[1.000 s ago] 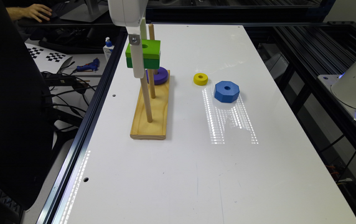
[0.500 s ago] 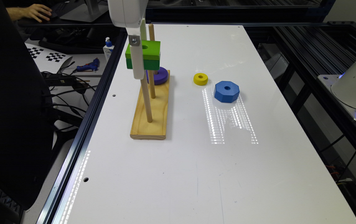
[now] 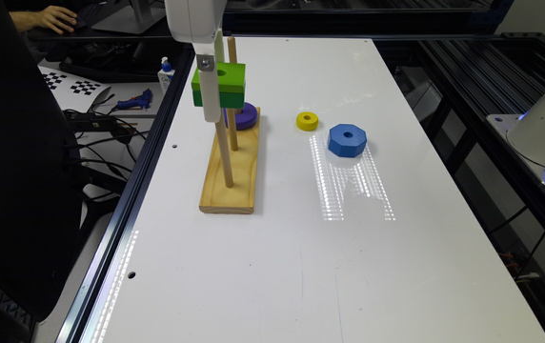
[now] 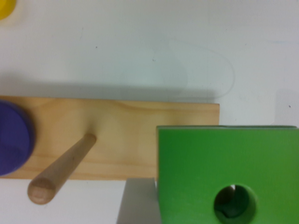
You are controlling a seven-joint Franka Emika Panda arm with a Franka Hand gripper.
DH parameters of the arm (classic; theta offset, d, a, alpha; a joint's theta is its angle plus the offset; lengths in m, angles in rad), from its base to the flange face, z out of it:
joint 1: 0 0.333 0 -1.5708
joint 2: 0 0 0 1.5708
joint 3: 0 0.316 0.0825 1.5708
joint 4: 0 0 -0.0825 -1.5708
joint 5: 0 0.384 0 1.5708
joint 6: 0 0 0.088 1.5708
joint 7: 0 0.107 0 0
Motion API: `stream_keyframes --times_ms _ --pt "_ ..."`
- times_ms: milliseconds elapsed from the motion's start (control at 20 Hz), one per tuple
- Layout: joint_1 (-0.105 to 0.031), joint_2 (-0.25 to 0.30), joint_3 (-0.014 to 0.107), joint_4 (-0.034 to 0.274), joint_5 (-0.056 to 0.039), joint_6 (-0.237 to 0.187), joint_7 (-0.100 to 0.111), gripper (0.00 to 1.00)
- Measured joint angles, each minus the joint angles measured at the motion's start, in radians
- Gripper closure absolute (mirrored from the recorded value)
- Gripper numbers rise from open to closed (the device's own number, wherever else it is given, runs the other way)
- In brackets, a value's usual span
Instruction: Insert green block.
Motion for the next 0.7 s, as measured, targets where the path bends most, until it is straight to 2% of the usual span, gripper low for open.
stream_keyframes --times_ms 350,700 --pt "0.000 0.002 0.000 0.002 0.0000 0.001 0.000 1.00" --pt "0.002 0.021 0.000 0.017 0.0000 0.004 0.000 1.00"
